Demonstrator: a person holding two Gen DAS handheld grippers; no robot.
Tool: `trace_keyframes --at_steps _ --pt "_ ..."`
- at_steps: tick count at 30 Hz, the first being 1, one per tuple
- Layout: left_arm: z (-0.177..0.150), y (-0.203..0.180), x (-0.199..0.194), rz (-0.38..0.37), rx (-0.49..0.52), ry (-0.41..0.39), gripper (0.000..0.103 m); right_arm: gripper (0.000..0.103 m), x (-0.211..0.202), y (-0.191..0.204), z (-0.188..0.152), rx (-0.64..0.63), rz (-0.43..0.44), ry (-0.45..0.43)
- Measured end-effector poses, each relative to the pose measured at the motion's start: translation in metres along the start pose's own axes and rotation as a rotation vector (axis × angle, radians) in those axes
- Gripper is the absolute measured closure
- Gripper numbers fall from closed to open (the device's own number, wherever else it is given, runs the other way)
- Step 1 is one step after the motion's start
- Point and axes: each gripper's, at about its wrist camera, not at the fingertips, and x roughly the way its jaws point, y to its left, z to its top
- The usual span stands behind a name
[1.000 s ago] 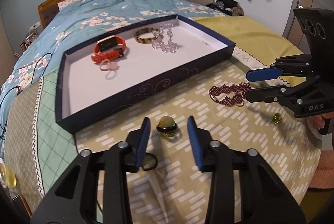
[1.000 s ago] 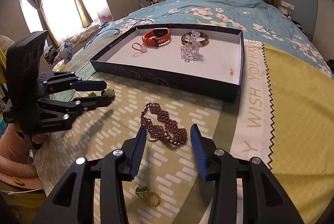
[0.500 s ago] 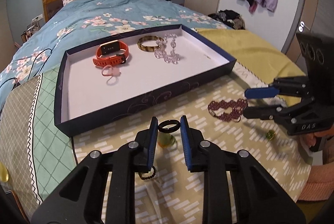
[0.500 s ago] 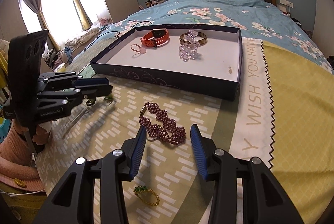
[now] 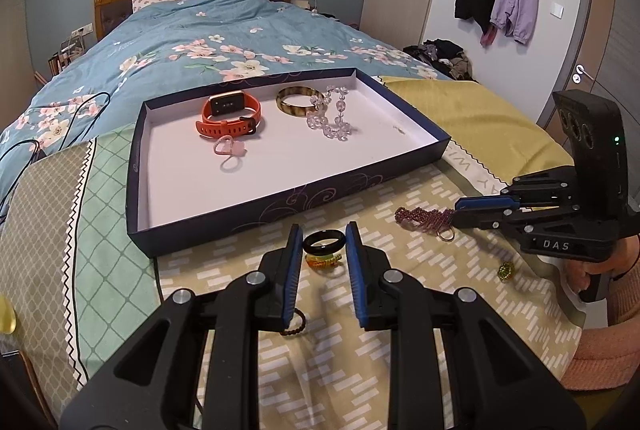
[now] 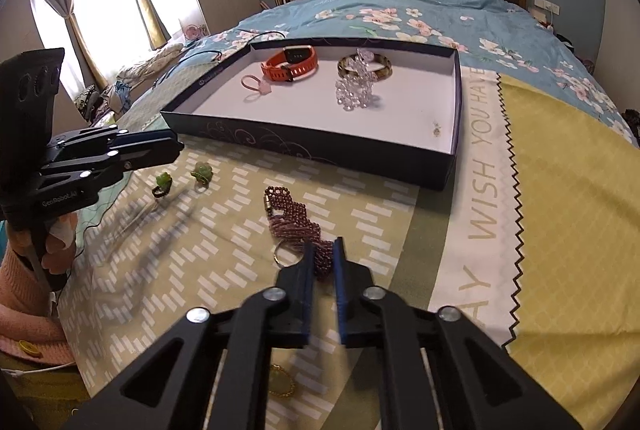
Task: Organize jewelry
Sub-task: 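Grasp the black ring with the left tool while the right tool grasps the dark red beaded bracelet, then carry the black ring in the left tool while the right tool carries the red bracelet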
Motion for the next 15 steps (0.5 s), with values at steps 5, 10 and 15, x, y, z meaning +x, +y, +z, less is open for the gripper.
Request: trace_keyframes --at_steps 5,10,15 --pt "0.001 0.001 -0.006 0.002 -0.004 -0.015 0.081 0.097 -0.013 0.006 0.010 -0.012 0.021 -0.052" --pt "0.004 0.000 -0.015 0.008 0.000 -0.043 0.081 0.097 -0.024 0.013 0.024 -0.025 0.045 -0.105" --pt "0.010 -0.003 -0.024 0.013 0.008 -0.070 0.081 0.097 -0.035 0.018 0.036 -0.043 0.050 -0.144"
